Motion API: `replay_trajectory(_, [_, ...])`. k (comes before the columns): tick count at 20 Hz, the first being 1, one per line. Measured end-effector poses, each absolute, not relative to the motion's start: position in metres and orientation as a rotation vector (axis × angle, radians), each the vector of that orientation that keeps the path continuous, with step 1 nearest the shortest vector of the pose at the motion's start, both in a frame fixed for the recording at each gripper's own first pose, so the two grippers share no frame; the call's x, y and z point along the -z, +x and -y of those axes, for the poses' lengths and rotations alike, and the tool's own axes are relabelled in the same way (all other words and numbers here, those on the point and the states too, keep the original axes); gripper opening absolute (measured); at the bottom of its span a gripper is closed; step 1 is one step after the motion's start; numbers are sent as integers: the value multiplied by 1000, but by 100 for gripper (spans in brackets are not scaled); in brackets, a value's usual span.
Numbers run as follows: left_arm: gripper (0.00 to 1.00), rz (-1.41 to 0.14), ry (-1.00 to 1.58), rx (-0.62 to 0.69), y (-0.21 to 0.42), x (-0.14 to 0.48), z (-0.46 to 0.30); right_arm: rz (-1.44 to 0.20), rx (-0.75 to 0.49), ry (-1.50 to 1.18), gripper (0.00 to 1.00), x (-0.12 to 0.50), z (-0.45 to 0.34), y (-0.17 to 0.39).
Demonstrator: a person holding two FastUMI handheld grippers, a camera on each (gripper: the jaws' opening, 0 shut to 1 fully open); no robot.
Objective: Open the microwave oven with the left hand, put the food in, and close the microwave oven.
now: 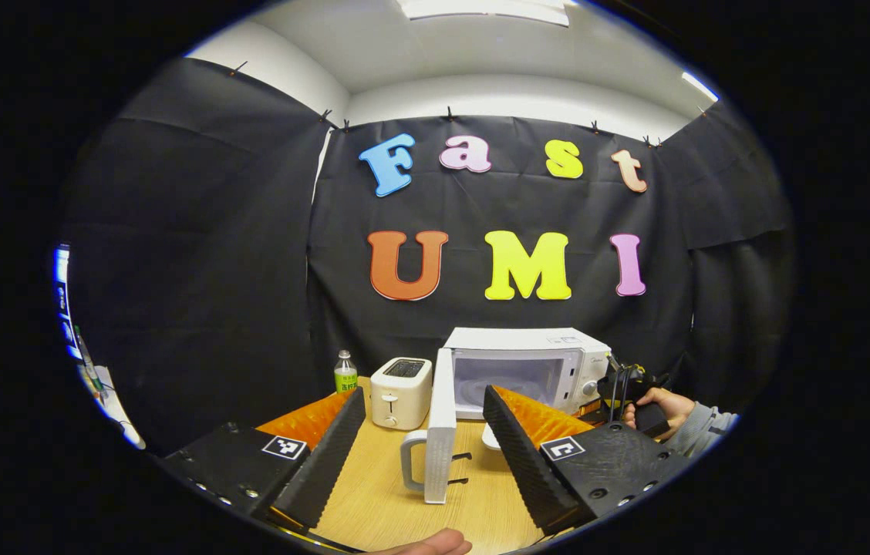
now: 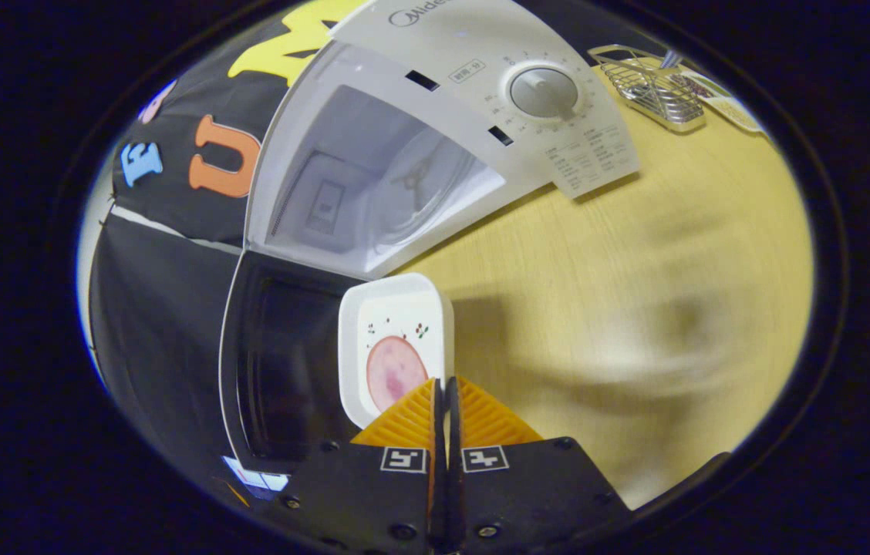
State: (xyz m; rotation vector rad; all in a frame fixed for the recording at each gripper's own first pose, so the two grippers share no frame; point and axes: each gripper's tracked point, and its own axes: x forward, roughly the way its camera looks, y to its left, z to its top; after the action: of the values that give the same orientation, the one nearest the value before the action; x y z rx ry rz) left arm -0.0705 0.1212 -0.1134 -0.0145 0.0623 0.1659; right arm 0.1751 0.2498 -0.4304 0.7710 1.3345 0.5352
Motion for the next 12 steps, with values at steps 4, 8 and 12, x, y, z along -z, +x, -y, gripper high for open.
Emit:
replay_trajectory(4, [94, -67, -10, -161, -66, 123, -124, -1284, -419, 963, 4, 435, -273, 197])
replay_trajectory(8, [94, -68, 8, -180, -57, 132, -136, -1133, -295, 1106, 4, 434, -287, 226])
replay_trajectory(12, [94, -83, -12, -187, -52, 146, -144, -940, -206, 1260, 3, 421, -306, 259])
